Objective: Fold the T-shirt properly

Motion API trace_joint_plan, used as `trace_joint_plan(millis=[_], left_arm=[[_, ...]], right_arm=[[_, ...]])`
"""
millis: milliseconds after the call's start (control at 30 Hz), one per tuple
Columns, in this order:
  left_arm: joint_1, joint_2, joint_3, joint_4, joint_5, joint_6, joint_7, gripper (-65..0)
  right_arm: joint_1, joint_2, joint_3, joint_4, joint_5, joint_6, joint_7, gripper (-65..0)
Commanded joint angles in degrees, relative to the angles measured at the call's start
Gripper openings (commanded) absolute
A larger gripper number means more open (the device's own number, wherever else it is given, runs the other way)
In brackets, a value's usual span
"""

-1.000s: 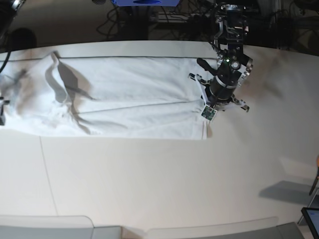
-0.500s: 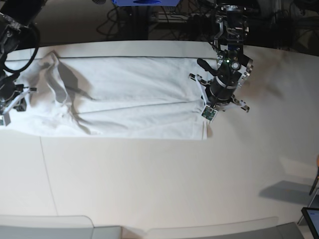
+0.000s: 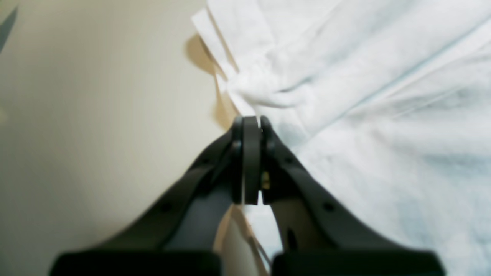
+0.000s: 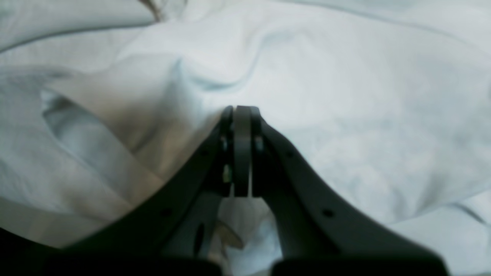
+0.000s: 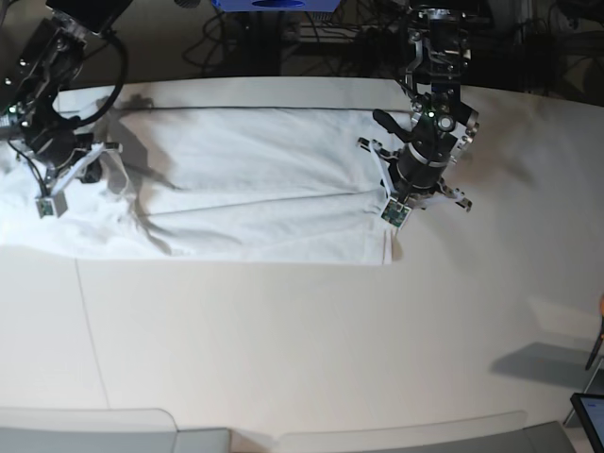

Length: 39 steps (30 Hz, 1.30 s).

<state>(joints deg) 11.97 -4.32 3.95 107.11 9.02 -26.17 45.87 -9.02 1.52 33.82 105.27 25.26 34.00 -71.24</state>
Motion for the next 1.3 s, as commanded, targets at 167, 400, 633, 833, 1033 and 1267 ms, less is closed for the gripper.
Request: trace_joint_plan(millis=[167,400,633,833,1033,1267], left_arm=[[-0.4,-0.2,0.1,0.9,0.1,0.3,-0.9,-65.0],[-0.7,-0.2,0.5,-1.1,0.1,0.3,-0.9,-65.0],[-0.5,-0.2,0.0,-1.2,0.1,0.3,-0.9,-65.0],[-0.5,-0.2,0.0,-1.2,0.0,0.3,-0.9,-65.0],[-0.7,-0.2,0.0,-1.1,0.0,0.3,-0.9,-65.0],[-0.9,-0.2,-0.6,-1.0,0.0,0.3,-0.9,-65.0]], right_arm=[[-3.7,-0.5,-6.8,6.3,1.9,0.2,1.0,-64.3],[-4.4,-1.2,-8.5,5.8,4.8,-0.2,1.1,-64.3],[-4.3,-0.8,-5.4,8.6,5.4,-0.2,0.6,-64.3],[-4.0,-0.7,-3.0,8.7,9.4,0.0,-1.2,-64.3],[-0.8,2.1,-2.7,7.3,10.1,0.0,-1.2,-64.3],[2.2,1.8,-3.8,-0.7,10.1,0.0,-1.0,-64.3]])
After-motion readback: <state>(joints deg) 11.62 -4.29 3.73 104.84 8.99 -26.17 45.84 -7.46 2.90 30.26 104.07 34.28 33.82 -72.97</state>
